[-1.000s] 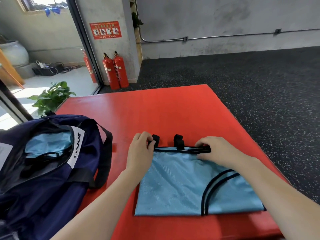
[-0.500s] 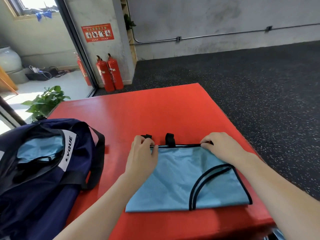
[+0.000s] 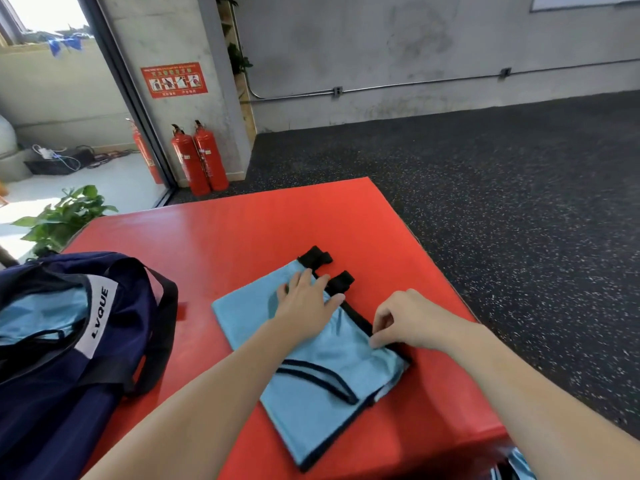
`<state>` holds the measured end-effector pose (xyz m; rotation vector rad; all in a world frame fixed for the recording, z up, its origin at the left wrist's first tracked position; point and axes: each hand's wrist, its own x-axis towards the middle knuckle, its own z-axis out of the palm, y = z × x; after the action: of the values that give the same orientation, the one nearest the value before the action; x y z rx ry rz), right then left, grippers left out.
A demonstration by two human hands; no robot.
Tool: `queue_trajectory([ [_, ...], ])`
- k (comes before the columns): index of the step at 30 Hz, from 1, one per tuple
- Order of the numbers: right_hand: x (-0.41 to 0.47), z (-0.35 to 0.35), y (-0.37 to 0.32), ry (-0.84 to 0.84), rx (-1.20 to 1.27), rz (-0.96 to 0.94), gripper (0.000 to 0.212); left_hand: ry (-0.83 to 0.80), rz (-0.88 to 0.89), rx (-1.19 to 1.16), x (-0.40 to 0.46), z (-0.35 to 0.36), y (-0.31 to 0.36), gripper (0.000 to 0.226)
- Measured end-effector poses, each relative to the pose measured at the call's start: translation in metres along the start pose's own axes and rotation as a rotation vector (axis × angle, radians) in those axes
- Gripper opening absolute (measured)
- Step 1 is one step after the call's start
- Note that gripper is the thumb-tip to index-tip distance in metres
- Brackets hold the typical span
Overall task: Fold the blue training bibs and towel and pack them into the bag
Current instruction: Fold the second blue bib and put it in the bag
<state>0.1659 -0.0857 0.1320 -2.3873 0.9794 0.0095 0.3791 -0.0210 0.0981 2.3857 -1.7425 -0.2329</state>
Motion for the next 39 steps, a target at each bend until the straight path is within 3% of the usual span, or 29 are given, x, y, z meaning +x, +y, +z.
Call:
queue_trajectory([
  [4,-0.007,0.010,-0.009,-0.025,0.004,-0.066,0.024,-0.070,0.124,-0.044,0.009,0.002,0.016,0.064],
  [9,-0.016,0.017,-0.014,-0.027,0.020,-0.082,0.029,-0.034,0.165,-0.144,-0.008,0.001,0.015,0.063],
  [16,-0.032,0.014,-0.013,0.052,0.005,-0.070,0.019,0.011,0.231,-0.198,-0.105,-0.014,-0.022,0.050],
  [21,-0.052,0.020,-0.022,0.157,0.020,-0.197,0.009,0.079,0.239,-0.262,-0.172,-0.024,-0.049,0.034],
  [30,-0.081,0.056,-0.047,-0.034,-0.276,-0.358,0.040,0.033,0.212,-0.209,-0.203,-0.020,-0.074,0.035],
  [39,-0.064,0.069,-0.046,0.148,-0.680,-0.572,0.023,0.063,0.138,-0.164,-0.207,-0.021,-0.069,0.044],
])
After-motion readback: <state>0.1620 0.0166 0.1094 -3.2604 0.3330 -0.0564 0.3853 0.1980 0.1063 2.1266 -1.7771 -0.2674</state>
